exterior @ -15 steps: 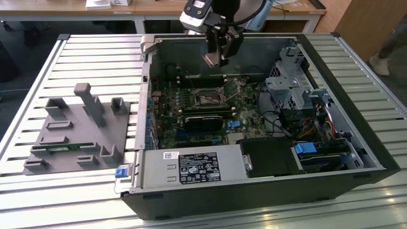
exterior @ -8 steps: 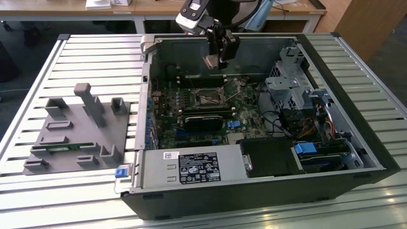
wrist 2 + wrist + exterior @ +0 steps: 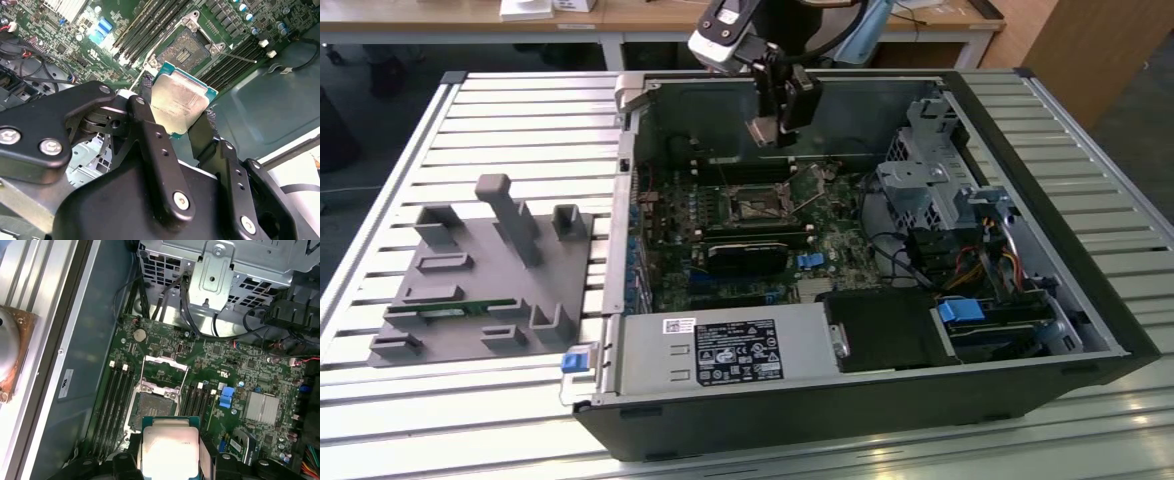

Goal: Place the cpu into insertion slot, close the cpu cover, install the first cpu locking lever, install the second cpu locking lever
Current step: 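Place the cpu into insertion slot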

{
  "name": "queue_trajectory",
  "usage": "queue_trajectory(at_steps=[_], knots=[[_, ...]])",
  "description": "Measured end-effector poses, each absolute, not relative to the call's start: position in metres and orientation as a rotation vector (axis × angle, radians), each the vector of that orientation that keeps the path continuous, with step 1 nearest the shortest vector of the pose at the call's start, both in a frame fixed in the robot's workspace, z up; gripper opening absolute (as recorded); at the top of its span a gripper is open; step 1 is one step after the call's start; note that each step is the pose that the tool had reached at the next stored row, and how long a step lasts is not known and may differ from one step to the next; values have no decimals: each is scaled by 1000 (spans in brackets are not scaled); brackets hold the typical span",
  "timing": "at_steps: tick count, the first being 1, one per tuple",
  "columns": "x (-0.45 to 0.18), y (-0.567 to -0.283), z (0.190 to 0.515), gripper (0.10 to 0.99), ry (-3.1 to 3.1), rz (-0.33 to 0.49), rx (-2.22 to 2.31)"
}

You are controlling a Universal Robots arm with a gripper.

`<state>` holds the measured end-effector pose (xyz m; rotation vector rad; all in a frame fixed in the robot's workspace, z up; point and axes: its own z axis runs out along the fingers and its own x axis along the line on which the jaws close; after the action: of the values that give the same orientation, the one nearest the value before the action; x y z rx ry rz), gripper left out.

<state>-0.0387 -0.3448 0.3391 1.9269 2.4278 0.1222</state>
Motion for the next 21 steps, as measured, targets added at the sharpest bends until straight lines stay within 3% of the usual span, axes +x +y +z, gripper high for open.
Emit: queue_trajectory(at_steps=[21], knots=[[-39, -345, 335, 541, 2428, 122, 1927]])
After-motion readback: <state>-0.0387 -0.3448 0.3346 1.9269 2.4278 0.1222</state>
